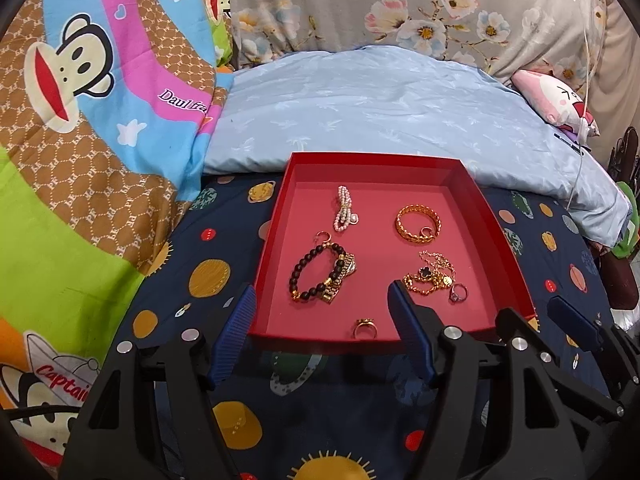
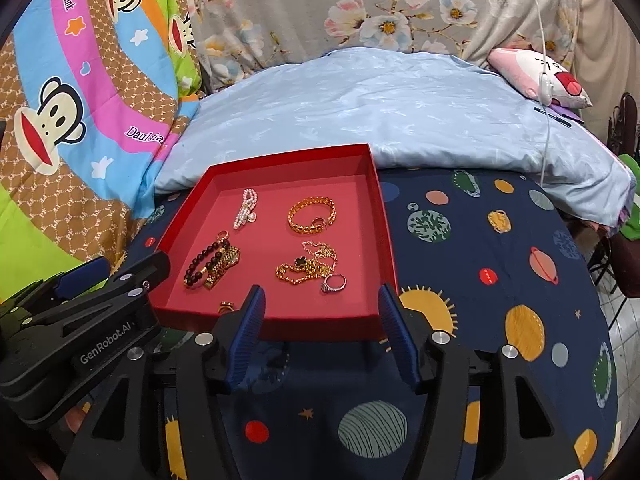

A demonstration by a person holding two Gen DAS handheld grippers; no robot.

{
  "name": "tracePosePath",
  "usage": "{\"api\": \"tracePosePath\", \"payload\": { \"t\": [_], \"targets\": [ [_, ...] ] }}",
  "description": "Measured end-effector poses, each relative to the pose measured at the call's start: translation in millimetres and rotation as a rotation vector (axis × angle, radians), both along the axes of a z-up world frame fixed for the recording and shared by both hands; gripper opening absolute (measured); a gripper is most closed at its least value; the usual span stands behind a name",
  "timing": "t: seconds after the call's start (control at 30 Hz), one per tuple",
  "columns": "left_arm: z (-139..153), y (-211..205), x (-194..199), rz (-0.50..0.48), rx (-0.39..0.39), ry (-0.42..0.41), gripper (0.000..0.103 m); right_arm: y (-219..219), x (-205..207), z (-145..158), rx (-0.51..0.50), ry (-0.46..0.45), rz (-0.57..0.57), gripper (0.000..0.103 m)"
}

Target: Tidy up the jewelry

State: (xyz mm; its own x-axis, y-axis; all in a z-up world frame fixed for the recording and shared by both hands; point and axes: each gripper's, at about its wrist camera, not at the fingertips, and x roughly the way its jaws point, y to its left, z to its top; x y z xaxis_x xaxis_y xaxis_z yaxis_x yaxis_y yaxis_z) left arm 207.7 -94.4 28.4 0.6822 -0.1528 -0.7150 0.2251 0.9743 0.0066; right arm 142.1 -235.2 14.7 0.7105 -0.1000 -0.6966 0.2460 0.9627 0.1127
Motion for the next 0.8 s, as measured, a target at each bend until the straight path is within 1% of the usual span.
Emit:
{"api": "tracePosePath", "payload": {
  "t": [0.2,0.33,0.47,0.63,0.8],
  "targets": [
    [3.0,8.4,-16.2,0.028,0.012,-0.001,0.068,10.4,-16.0,6.5,-0.038,-0.004,-0.012,0.061],
    [2.7,17.8,-25.5,0.047,-0.003,0.011,0.068,16.9,-24.0,9.1,-0.059,-0.003,-0.020,0.064],
    [4.1,22.6,-34.2,0.058,0.000,0.008,0.068,20.8,-30.7,10.4,-0.057,0.001,-0.025,0.065],
    [7.5,25.2,-44.5,0.067,0.026,-0.004,0.069,25.3,-38.8,14.1,-0.063,-0.002,-0.039,0.065],
    [11.9,28.9,-50.5,0.076,0.020,-0.006,0.070,27.2,-45.0,18.6,-0.062,-0.008,-0.044,0.066]
  ]
}}
